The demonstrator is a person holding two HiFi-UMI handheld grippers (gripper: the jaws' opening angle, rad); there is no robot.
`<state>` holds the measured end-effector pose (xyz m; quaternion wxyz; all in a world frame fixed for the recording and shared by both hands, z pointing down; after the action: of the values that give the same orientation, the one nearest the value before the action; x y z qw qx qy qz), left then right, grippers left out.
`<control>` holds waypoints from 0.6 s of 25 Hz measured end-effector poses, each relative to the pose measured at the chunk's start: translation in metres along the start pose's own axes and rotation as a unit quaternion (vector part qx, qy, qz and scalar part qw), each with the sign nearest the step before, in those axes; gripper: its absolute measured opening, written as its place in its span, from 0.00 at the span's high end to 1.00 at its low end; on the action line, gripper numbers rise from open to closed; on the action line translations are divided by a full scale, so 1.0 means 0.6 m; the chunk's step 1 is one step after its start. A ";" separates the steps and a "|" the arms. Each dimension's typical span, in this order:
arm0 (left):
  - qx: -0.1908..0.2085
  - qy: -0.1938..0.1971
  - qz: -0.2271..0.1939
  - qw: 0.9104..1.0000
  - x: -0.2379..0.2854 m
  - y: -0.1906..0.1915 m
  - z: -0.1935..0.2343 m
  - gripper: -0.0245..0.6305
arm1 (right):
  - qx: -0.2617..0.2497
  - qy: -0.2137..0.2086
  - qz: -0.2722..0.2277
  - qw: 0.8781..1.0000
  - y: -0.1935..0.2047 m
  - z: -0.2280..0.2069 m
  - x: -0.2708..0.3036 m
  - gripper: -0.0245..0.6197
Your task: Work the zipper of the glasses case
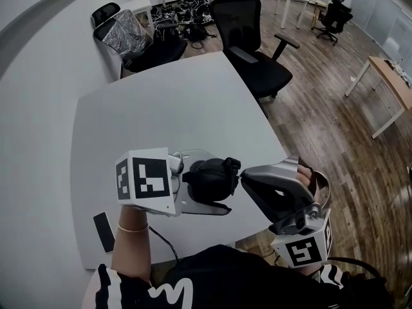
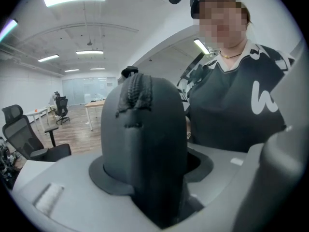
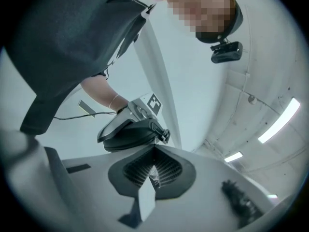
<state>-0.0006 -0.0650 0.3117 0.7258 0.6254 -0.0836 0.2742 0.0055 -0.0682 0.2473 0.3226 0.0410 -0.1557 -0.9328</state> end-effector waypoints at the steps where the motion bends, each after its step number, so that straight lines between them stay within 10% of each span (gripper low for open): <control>1: -0.005 -0.011 -0.004 1.000 0.001 0.003 0.008 0.56 | 0.002 -0.005 0.011 1.000 0.006 0.003 0.003 0.95; 15: -0.092 0.002 -0.199 0.976 -0.025 -0.070 0.042 0.56 | 0.088 -0.049 0.027 0.995 0.048 0.081 0.009 0.95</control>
<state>0.0134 -0.0963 0.2739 0.8204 0.5594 0.0187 0.1166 0.0098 -0.0802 0.3029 0.3353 0.0196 -0.2540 -0.9070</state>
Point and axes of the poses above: the fingertips, and each gripper's own axes: x forward along the fingers, z to its left, y out of its underside, the point moved 1 cm from there along -x, backward along the fingers, and after that the axes turned 12 degrees about -x, right-handed, at the moved point
